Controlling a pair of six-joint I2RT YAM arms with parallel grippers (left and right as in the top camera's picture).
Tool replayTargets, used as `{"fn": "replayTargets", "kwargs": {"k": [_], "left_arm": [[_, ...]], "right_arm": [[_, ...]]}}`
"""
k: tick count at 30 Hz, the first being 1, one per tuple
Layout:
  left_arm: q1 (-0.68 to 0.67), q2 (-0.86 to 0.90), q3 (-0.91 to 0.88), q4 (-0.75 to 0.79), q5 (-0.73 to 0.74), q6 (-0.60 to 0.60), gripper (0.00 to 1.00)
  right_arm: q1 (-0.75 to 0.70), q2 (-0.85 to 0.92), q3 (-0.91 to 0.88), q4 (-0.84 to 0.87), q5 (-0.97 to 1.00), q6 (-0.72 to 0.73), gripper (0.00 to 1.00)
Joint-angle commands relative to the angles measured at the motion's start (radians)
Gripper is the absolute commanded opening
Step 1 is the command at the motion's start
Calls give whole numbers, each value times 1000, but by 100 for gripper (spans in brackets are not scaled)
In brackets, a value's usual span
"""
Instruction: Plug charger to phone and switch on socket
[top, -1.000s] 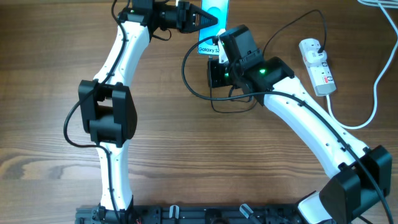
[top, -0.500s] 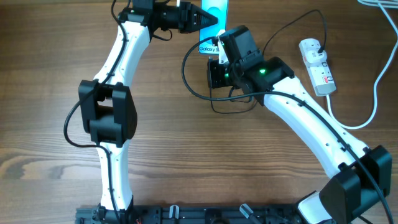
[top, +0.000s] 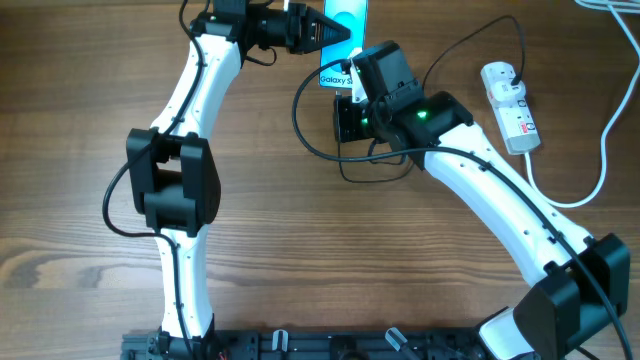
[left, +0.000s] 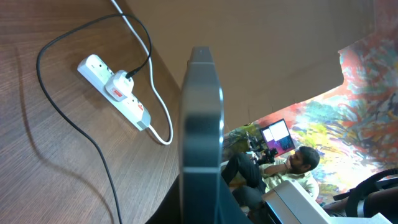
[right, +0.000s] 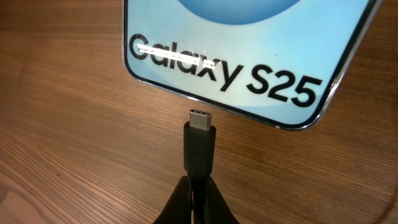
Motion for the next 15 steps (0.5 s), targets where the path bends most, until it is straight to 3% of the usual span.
{"fn": "replayTargets", "kwargs": {"k": [1, 15], "left_arm": [[-5, -37, 8, 6, 44, 18, 4], [-5, -37, 8, 6, 58, 17, 4]], "right_arm": [[-4, 20, 16, 5, 3, 8, 4], [-4, 20, 16, 13, 40, -7, 4]]}}
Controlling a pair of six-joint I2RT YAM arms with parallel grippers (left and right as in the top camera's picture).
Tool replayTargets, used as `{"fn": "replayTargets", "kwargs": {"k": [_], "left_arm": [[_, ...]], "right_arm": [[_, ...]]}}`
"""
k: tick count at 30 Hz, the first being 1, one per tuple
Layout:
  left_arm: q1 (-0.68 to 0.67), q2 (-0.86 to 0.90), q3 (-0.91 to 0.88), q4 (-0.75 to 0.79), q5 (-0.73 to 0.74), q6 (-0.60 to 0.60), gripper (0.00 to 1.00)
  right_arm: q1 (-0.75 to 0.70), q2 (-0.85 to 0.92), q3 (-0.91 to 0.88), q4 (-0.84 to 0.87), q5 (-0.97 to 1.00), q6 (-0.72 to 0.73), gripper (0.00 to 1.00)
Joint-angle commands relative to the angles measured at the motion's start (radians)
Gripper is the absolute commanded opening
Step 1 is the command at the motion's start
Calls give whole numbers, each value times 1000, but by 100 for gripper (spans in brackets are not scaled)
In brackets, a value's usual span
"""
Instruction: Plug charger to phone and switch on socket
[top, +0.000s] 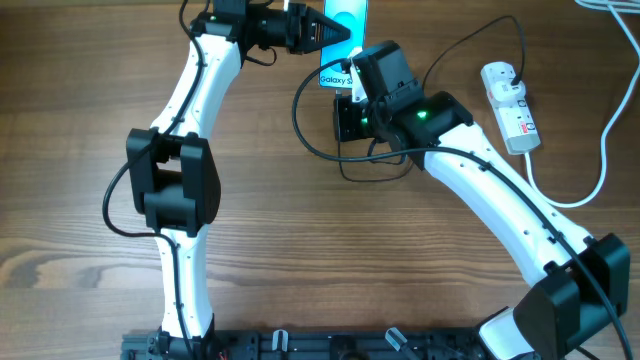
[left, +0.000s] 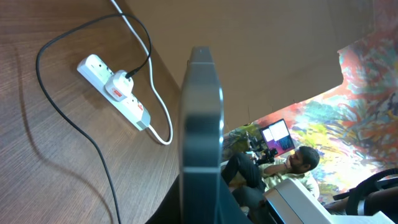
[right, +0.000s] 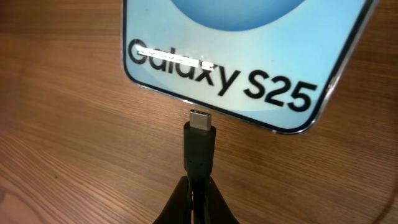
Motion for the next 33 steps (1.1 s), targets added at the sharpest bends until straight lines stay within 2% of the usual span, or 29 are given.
{"fn": "replayTargets", "kwargs": {"k": [1, 33], "left_arm": [[-5, -37, 8, 6, 61, 17, 4], [-5, -37, 8, -5, 14, 47, 4]], "right_arm": [[-4, 20, 16, 8, 28, -6, 4], [-4, 29, 16, 23, 2, -15, 4]]}}
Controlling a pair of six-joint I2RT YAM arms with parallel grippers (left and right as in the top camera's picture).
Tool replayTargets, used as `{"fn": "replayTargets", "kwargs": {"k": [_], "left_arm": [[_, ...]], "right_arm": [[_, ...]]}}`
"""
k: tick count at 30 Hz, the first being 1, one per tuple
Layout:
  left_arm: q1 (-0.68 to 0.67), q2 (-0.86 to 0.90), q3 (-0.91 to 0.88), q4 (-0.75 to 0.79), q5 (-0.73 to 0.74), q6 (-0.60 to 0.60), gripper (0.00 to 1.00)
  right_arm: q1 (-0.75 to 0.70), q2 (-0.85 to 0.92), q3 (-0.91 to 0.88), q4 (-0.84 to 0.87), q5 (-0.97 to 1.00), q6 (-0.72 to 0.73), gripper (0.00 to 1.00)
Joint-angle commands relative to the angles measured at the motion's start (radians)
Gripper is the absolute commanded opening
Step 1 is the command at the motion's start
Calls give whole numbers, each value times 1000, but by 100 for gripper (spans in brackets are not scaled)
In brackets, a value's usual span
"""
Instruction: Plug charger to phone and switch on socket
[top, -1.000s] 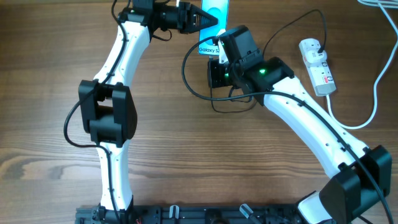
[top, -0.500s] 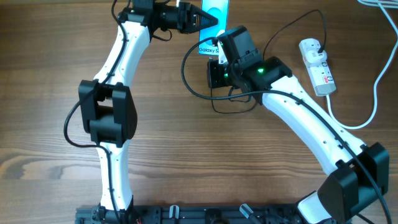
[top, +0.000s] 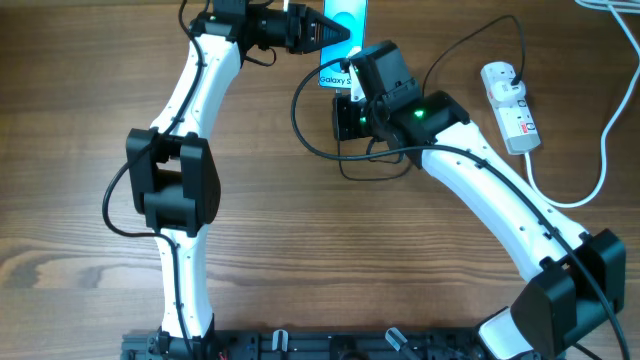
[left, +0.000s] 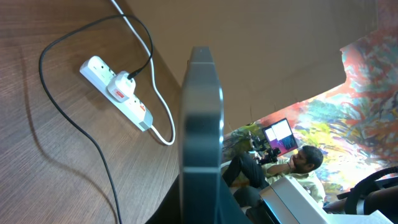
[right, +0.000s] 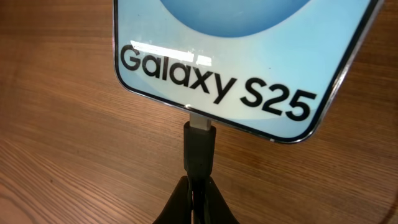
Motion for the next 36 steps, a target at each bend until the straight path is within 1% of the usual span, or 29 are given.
{"fn": "replayTargets", "kwargs": {"k": [1, 18, 27, 36], "left_arm": [[-5, -37, 8, 2, 20, 25, 4], [-5, -37, 8, 2, 21, 26, 4], [-5, -37, 8, 2, 21, 26, 4], [-5, -37, 8, -6, 21, 34, 4]], "right_arm": [[-4, 14, 16, 8, -4, -17, 4], [-4, 14, 16, 7, 35, -57, 4], [-4, 14, 16, 8, 60, -52, 4], [-4, 14, 24, 40, 48, -5, 4]]}}
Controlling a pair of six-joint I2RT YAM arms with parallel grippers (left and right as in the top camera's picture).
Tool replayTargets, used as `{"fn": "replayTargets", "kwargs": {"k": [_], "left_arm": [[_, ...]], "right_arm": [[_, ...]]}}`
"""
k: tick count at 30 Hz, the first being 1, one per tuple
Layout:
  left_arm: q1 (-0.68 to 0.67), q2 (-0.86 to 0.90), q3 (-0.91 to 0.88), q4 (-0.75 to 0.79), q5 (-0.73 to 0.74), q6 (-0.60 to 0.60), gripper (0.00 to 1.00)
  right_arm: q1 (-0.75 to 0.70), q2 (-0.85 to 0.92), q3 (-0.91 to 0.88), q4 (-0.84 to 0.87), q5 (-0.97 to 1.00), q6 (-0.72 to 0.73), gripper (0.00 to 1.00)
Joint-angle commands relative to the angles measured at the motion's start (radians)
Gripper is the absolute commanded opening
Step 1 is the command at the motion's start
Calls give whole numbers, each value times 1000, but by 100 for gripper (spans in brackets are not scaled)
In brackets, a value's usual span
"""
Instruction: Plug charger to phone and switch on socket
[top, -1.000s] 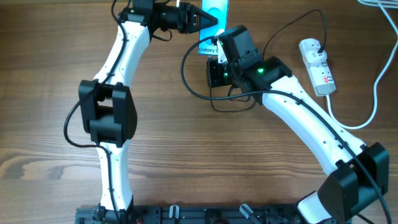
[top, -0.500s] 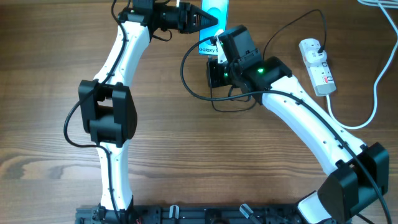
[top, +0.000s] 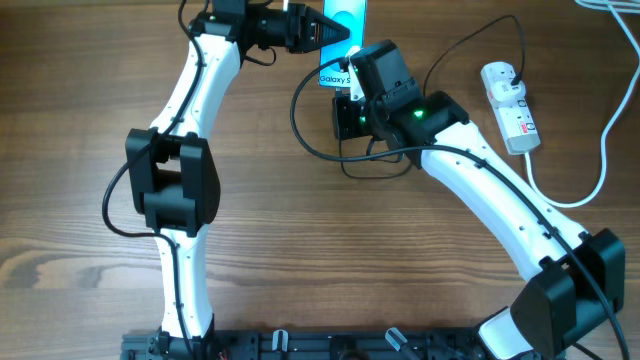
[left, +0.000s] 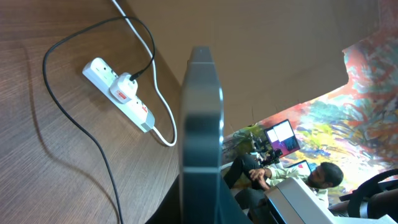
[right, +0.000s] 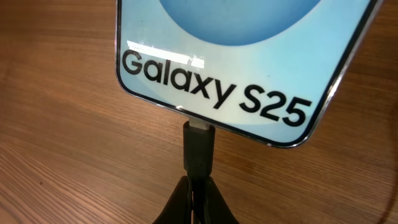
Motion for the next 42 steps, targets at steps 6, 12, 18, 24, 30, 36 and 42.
{"fn": "replayTargets", "kwargs": {"k": [6, 12, 18, 24, 30, 36, 42], "left_arm": [[-5, -37, 8, -45, 35, 72, 4], [-5, -37, 8, -45, 36, 42, 4], [-5, -37, 8, -46, 39, 41, 4], [-5, -37, 8, -46, 39, 42, 4], [-5, -37, 8, -45, 39, 43, 4], [-5, -37, 8, -45, 40, 47, 4], [-5, -37, 8, -48, 39, 47, 4]], "right_arm": [[-5, 13, 38, 28, 26, 5, 4], [-5, 13, 38, 45, 63, -23, 4], [-5, 13, 38, 69, 102, -82, 4], [-5, 13, 38, 79, 105, -105, 4], [-5, 7, 81, 53, 104, -109, 4], [-5, 5, 88, 53, 108, -113, 4], [-6, 3, 88, 66, 152, -116, 4]]}}
